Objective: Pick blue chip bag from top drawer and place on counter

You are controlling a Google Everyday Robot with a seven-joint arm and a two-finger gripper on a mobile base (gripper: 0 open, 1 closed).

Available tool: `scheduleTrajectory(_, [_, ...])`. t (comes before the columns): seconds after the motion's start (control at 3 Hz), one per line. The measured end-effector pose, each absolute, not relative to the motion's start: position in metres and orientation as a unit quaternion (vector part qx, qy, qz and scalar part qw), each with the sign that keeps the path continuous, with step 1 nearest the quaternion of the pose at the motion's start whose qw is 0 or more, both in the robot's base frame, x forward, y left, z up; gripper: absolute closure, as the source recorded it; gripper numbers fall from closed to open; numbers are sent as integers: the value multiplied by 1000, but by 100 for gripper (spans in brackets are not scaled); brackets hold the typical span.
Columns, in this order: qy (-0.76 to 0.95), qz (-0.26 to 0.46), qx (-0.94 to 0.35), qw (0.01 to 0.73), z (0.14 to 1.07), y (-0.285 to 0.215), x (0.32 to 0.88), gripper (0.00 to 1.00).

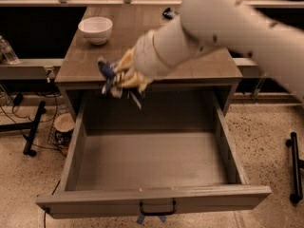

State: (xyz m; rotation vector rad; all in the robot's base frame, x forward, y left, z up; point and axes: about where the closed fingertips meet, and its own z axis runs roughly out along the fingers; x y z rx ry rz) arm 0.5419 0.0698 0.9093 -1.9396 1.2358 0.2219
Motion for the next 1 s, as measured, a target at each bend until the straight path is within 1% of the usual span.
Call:
scheduleTrajectory(0.33, [471, 24, -771, 427, 997, 63, 557, 100])
scheduleTrajectory(0.67, [468, 13, -771, 432, 1003, 55, 570, 100])
scheduleTrajectory(1.0, [469, -27, -767, 438, 1009, 20, 624, 100])
